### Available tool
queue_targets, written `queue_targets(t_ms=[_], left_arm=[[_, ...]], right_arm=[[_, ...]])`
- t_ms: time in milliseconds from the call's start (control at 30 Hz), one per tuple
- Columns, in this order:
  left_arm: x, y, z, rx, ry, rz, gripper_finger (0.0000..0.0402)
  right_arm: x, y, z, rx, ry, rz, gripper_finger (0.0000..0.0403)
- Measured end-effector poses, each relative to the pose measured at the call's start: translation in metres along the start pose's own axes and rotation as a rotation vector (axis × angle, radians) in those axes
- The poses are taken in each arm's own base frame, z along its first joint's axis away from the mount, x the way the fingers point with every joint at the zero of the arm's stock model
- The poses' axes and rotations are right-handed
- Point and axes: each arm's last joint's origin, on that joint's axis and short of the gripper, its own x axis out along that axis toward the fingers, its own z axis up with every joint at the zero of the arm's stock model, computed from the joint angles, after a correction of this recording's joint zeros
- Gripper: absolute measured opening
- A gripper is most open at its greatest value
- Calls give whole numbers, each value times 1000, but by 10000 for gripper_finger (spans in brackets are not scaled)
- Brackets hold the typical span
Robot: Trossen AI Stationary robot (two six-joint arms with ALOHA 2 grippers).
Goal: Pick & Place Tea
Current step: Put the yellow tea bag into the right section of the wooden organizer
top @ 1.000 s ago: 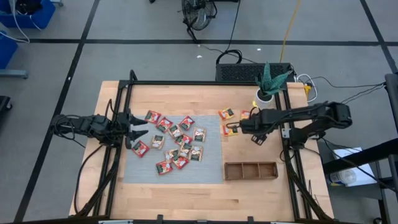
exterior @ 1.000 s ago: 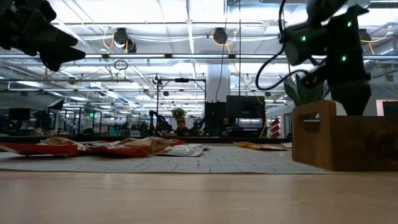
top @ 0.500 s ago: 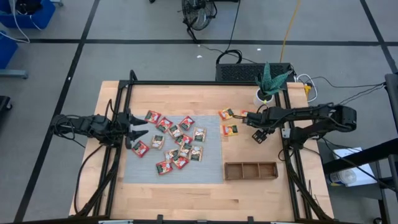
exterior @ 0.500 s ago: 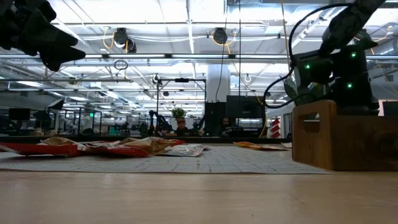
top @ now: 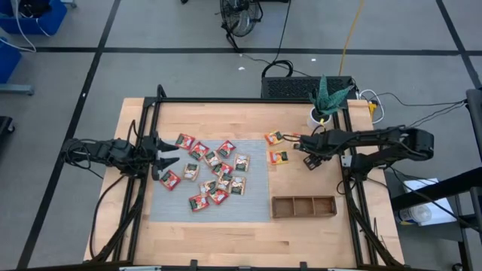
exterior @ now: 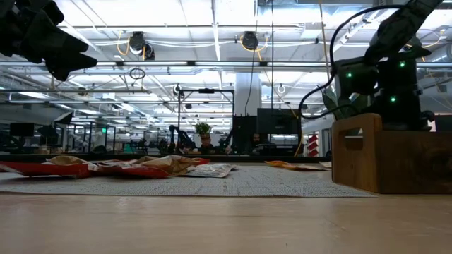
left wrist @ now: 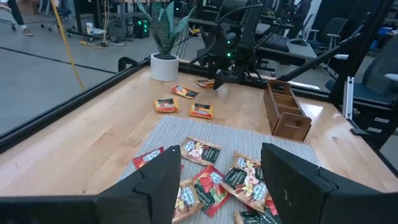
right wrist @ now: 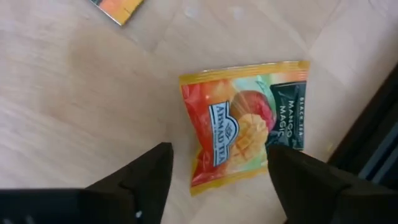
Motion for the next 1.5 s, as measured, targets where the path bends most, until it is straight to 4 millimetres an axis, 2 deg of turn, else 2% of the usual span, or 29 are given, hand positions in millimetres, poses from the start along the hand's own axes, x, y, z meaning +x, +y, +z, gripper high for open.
queue_targets(t_ms=[400, 633, 800, 967, 1100, 1167, 1267, 1500], left_arm=[[0, 0, 0, 0, 0, 0, 223], [0, 0, 0, 0, 0, 0, 223], [0, 0, 0, 0, 0, 0, 223], [0, 0, 0, 0, 0, 0, 223], [0, 0, 0, 0, 0, 0, 223], [0, 0, 0, 0, 0, 0, 223], [0, 0, 0, 0, 0, 0, 223], [0, 0, 0, 0, 0, 0, 223]], right_arm=[[24, -7, -18, 66, 57, -9, 135], [27, -6, -20, 81, 60, 13, 73], [26, -1, -22, 22, 21, 14, 14], [22, 8, -23, -72, -64, 1, 7], [0, 24, -21, -144, -195, 28, 4], [-14, 31, -24, -191, -204, 67, 3], [-49, 47, -22, -215, -348, 197, 2], [-109, 64, -46, -313, -533, 386, 1]])
